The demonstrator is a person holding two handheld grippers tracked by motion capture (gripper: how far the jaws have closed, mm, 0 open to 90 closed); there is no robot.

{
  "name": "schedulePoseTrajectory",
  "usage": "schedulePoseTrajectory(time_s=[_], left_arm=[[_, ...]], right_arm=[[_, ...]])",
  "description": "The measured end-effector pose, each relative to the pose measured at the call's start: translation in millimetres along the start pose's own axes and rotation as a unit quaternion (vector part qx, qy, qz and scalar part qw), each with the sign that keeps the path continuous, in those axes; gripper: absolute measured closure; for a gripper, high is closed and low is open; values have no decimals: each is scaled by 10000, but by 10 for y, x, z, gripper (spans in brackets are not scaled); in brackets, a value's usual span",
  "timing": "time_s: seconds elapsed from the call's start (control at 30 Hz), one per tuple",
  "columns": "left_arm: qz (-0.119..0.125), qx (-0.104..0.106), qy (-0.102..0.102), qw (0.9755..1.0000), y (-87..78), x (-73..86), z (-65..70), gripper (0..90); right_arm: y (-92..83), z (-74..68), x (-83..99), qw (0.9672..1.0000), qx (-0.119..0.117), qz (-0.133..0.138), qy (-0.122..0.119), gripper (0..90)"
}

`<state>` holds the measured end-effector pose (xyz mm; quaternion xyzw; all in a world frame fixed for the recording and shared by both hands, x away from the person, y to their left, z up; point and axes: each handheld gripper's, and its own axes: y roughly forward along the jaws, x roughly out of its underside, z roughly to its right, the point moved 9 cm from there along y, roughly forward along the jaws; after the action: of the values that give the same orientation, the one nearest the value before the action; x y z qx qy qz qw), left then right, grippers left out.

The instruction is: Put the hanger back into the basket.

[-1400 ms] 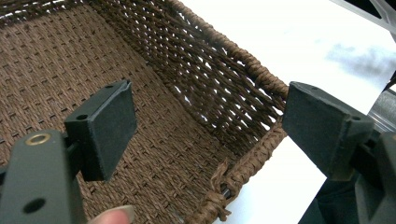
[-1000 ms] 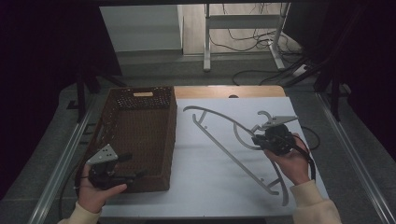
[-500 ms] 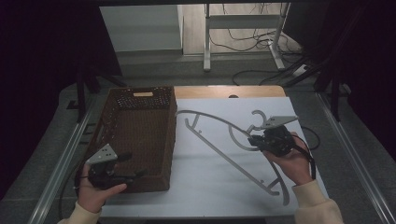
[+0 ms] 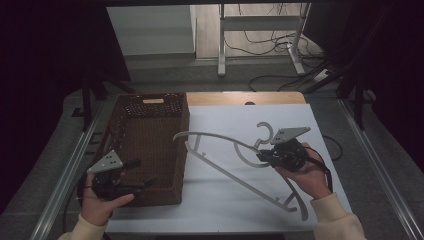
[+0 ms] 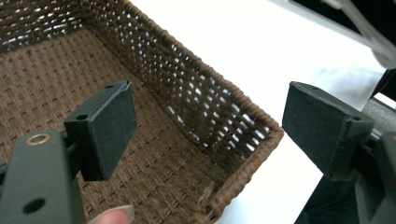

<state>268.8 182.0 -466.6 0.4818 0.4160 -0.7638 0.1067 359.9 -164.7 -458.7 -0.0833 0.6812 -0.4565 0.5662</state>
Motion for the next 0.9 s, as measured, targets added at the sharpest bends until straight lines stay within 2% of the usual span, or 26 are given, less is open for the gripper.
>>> schedulePoseTrajectory(time_s=[0.23,0.47,0.67,0.8,0.87,0.9], left_arm=[[-66,69,12,10000,24,-3,41,176],[-75,66,5,9999,10,-3,31,175],[-81,78,93,9999,2,-133,49,176],[-232,179,349,9990,70,-318,112,189],[-379,243,551,9975,127,-443,142,191],[-393,256,583,9972,138,-471,147,191]], right_arm=[[78,-152,-18,9991,-187,-55,-364,823],[113,-194,-19,9988,-234,-102,-421,823],[135,-238,-11,9978,-352,-153,-532,823],[156,-291,-13,9968,-451,-191,-635,823],[163,-323,-15,9959,-525,-211,-712,823],[168,-333,-15,9956,-549,-211,-725,823]])
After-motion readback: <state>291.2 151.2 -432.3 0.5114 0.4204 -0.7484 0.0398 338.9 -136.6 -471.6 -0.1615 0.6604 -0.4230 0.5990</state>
